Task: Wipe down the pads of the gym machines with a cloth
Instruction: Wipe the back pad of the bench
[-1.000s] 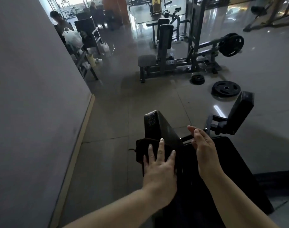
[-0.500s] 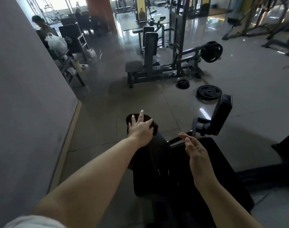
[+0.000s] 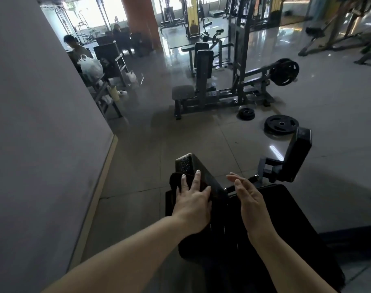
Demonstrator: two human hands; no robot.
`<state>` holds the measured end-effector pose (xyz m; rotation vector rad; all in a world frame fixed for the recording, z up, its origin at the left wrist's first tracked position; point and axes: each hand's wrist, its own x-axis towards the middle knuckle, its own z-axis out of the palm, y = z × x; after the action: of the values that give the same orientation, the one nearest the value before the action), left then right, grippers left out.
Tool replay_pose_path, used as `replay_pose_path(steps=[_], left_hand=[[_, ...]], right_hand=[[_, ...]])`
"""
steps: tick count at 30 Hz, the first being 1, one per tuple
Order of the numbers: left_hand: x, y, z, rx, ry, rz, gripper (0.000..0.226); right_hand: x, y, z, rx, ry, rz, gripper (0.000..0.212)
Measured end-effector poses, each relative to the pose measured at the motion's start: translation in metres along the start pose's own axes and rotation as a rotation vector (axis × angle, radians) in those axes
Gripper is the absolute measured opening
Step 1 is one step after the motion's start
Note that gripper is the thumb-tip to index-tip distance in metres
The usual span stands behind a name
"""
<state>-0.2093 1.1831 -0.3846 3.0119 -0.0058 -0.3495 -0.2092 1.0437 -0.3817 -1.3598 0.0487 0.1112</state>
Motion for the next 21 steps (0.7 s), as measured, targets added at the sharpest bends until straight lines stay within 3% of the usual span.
replay_pose_path(steps=[8, 14, 17, 19, 21], left_hand=[[0.072, -0.018, -0.018, -0.107, 0.091, -0.044, 0.045], [-0.006, -0.006, 0.011, -0.085, 0.163, 0.045, 0.048], [-0.043, 0.000, 0.019, -0.063, 0.107, 0.122, 0.050], [-0.042, -0.005, 0.014, -0.195, 0.081, 0.155, 0.052], [-0.035, -0.010, 0.001, -0.523, 0.206, 0.182, 0.054]], right_hand=[[-0.005, 0.006, -0.012, -0.056, 0.013, 0.037, 0.024], [-0.009, 0.020, -0.013, -0.052, 0.005, 0.063, 0.027], [-0.005, 0.026, -0.012, -0.040, -0.004, 0.082, 0.027], [-0.002, 0.028, -0.008, -0.023, -0.041, 0.052, 0.025], [0.000, 0.027, -0.003, -0.087, -0.072, -0.119, 0.025]])
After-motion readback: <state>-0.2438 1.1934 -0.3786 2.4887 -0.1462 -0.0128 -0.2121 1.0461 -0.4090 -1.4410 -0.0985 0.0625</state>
